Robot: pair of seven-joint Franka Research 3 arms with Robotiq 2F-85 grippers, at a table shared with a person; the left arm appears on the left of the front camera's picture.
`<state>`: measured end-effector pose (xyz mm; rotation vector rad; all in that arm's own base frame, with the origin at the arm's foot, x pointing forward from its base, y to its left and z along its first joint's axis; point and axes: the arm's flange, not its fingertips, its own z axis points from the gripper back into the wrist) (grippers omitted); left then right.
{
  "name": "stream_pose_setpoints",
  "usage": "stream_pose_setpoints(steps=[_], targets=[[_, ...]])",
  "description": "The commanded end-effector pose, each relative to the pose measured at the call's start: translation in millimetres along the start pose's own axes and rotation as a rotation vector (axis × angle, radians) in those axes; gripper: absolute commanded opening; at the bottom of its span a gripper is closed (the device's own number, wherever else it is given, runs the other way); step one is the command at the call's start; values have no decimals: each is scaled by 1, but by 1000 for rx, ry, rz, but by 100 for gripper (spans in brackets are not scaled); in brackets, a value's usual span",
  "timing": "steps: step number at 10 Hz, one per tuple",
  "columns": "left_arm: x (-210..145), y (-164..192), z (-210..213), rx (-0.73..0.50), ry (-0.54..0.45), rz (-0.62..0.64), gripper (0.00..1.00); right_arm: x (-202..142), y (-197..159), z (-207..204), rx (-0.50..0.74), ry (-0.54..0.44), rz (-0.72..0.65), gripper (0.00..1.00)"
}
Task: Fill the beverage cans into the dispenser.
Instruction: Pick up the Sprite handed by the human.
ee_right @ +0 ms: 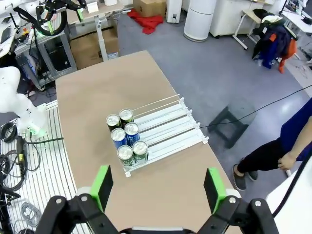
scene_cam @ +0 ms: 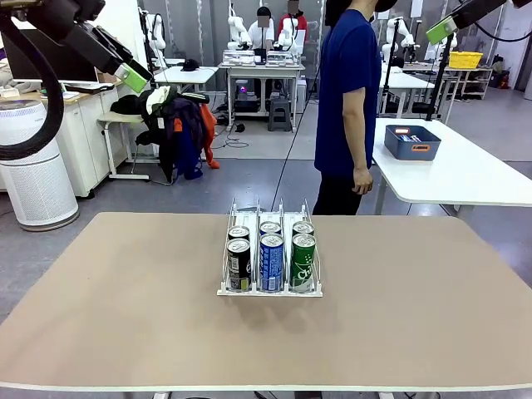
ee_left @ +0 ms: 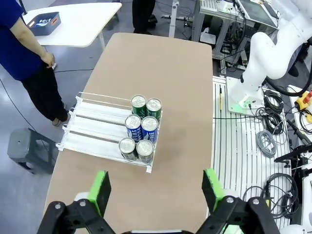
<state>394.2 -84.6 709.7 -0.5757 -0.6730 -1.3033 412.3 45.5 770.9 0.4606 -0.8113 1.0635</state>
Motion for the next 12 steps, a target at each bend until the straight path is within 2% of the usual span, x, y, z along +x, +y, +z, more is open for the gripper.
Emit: stream_pose_setpoints(steps=[1,7,8,12], targets=[[-2,1,2,-31,-3,-1,100,-4,0,-1,28,-6,-8,100],[0,0,-1,-20,6,1,100,-1,1,-1,16,4,-3,100],[4,-1,-2,67,15,63,100,0,5,-1,22,0,-35,100],[19,-15,-2,110,-18,140,100,6,21,6,0,-4,-80,100]])
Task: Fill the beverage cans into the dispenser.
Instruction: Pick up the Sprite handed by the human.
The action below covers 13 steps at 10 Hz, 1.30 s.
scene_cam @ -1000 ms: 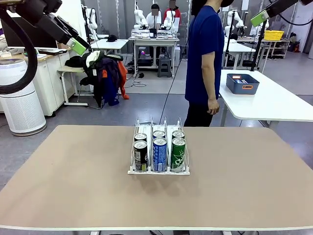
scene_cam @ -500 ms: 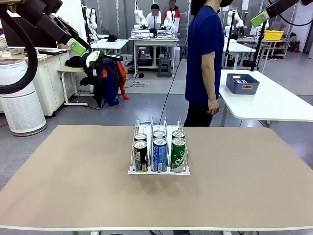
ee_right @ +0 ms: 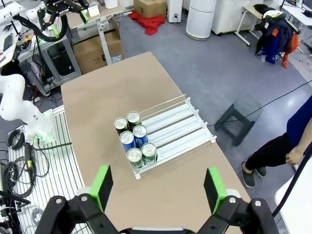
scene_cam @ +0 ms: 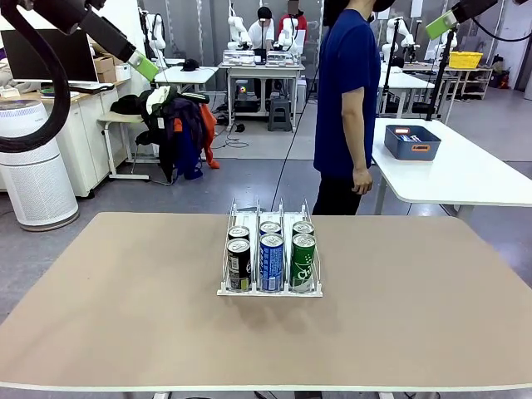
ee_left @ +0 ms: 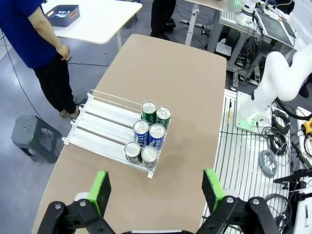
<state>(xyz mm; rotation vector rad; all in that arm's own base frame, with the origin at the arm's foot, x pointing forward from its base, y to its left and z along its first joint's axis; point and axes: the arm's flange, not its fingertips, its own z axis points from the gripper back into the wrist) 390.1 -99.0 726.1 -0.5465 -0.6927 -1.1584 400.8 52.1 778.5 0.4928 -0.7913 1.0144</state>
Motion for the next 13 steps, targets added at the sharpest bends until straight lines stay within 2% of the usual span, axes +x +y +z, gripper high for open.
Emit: stream_pose_setpoints(steps=[1,3,6,10,11,13], targets=[[-1,-12,-2,39,3,29,100,-1,9,3,-8,-6,-25,100],[3,-17,0,63,14,41,100,-2,10,3,-24,-25,-43,100],[11,-21,3,135,21,55,100,-3,9,-2,-113,-11,-72,100],[21,-19,7,176,21,46,100,-7,11,-9,-176,66,-113,100],[21,-18,6,197,12,16,100,-7,9,-12,-164,72,-92,100],[18,-16,9,156,21,34,100,-3,5,-6,-134,46,-77,100]])
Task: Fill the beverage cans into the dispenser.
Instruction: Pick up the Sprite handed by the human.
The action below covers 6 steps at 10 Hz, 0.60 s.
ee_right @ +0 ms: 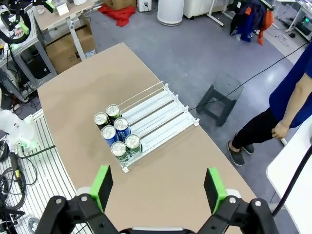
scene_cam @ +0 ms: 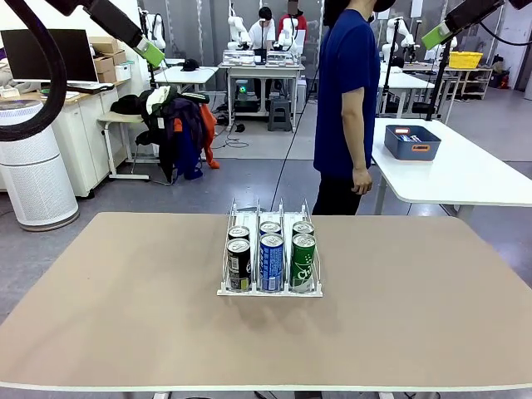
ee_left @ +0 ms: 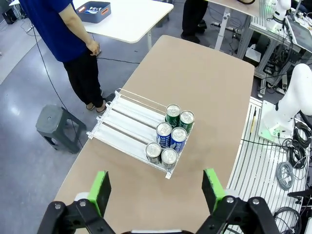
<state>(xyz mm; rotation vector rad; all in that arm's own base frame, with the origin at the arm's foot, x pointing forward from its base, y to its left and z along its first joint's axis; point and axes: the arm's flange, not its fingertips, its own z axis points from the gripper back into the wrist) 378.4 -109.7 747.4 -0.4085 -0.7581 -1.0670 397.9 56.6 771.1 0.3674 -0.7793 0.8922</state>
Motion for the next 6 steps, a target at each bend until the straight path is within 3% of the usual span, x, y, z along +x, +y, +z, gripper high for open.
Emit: stream_pose_setpoints(steps=[1,6], targets=[[-2,0,0,-8,7,5,100,1,0,1,8,-13,-1,100],[-2,0,0,-8,7,5,100,1,0,1,8,-13,-1,100]])
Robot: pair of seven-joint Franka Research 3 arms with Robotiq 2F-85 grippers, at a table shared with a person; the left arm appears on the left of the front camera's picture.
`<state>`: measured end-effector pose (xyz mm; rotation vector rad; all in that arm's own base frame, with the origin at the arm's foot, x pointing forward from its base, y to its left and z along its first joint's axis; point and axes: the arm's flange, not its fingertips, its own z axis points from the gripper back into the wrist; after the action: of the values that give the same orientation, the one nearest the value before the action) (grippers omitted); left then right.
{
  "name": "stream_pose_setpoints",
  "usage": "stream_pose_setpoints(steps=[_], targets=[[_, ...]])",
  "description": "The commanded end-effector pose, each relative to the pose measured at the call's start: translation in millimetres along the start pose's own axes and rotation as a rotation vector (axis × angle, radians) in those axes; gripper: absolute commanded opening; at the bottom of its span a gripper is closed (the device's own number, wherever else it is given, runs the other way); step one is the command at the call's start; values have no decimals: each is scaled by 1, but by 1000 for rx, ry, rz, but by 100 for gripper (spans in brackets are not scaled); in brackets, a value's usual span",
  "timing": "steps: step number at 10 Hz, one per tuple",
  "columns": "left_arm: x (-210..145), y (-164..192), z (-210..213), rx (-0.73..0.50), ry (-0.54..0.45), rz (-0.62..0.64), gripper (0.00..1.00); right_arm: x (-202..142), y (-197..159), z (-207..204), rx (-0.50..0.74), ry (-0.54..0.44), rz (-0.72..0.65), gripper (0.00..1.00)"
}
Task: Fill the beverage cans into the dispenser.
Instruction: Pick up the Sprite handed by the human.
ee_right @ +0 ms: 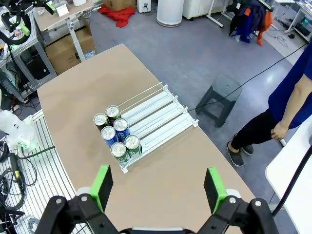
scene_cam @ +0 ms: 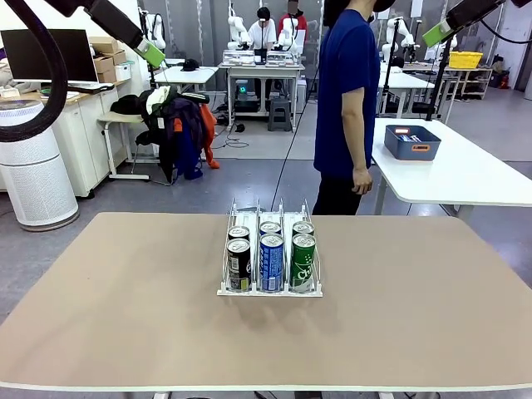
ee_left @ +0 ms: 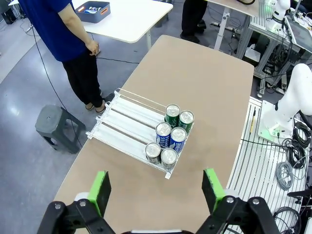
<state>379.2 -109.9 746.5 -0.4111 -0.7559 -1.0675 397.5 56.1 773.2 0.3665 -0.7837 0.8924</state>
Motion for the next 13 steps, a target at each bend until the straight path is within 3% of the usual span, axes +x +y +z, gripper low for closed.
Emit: stream_pose_setpoints(steps=[1,13], targets=[[-1,-1,1,-5,7,4,100,0,0,-1,10,-10,-3,100],[-1,-1,1,-5,7,4,100,0,0,-1,10,-10,-3,100]])
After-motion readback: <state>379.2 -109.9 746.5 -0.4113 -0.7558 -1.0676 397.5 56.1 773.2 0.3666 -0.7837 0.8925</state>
